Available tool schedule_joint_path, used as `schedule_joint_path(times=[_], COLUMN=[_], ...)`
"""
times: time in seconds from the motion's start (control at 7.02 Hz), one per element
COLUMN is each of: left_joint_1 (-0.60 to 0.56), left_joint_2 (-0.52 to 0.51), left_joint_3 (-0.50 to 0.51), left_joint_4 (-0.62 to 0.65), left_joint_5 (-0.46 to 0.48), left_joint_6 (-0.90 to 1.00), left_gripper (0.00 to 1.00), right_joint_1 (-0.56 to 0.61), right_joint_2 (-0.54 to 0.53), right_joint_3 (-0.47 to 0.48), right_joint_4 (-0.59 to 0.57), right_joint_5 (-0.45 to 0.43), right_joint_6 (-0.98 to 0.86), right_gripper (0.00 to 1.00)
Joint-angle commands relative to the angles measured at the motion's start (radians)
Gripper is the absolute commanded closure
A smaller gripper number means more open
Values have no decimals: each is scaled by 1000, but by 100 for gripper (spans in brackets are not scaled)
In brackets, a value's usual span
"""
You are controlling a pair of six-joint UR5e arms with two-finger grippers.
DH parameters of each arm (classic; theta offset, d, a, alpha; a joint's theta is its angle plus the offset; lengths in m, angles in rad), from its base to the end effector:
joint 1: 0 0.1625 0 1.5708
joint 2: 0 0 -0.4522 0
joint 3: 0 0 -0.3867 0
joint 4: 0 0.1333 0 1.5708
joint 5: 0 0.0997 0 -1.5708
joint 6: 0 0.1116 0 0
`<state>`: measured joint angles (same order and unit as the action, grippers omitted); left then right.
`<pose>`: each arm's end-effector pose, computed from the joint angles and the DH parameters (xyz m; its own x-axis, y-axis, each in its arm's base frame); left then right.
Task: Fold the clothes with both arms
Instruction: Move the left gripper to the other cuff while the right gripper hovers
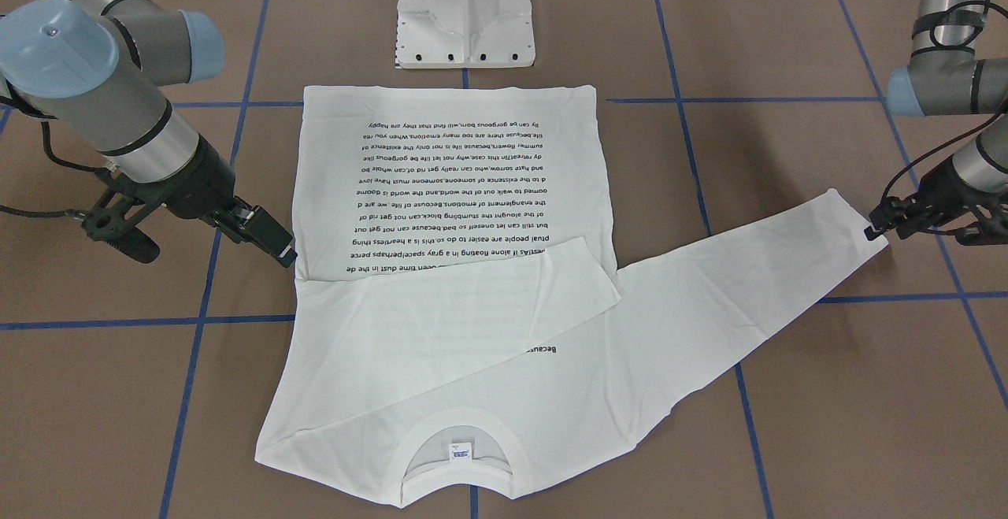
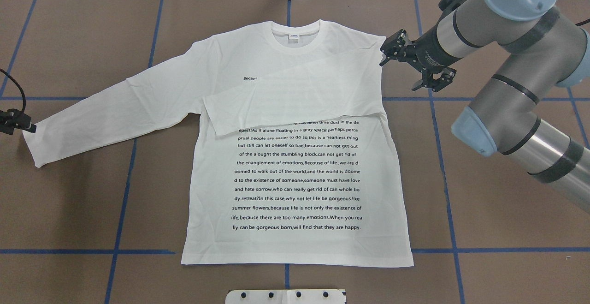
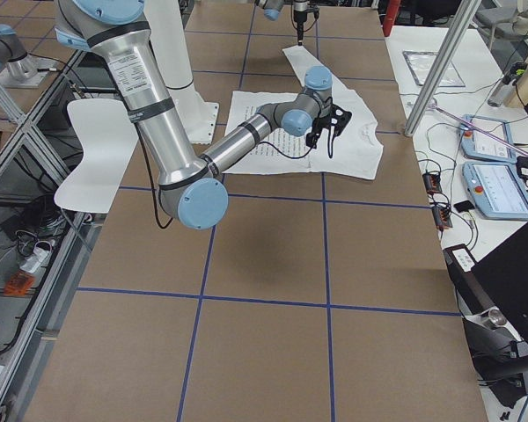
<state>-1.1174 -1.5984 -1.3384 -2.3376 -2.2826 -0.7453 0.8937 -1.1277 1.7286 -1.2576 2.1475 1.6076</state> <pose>0.1737 -0.4944 0.7115 0.6396 -0.0422 -0.7676 0.0858 0.9962 0.0168 -0.3494 -0.5503 0.3305 0.3682 0.5072 0.7792 -0.3966 0.8437 -0.3618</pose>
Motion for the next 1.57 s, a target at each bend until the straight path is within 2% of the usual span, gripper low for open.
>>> schedule_joint_path(times=[0.0, 0.57, 0.86, 1.0, 1.43], left_joint_1=[2, 16, 16, 16, 17], left_joint_2=[0, -5, -3, -3, -3], left_joint_3=[7, 10, 8, 11, 12], left_joint_4=[0, 0, 0, 0, 0], left_joint_5=[0, 0, 0, 0, 2], left_joint_6=[1, -5, -5, -6, -6], left_gripper=[35, 36, 56, 59, 60], right_joint_1=[-1, -1, -2, -2, -2], right_joint_2=[-1, -20, -20, -20, -20], right_joint_3=[3, 19, 19, 19, 19], right_joint_4=[0, 1, 1, 1, 1], right_joint_5=[0, 0, 2, 2, 2], right_joint_6=[0, 0, 0, 0, 0], right_gripper=[2, 2, 2, 2, 2])
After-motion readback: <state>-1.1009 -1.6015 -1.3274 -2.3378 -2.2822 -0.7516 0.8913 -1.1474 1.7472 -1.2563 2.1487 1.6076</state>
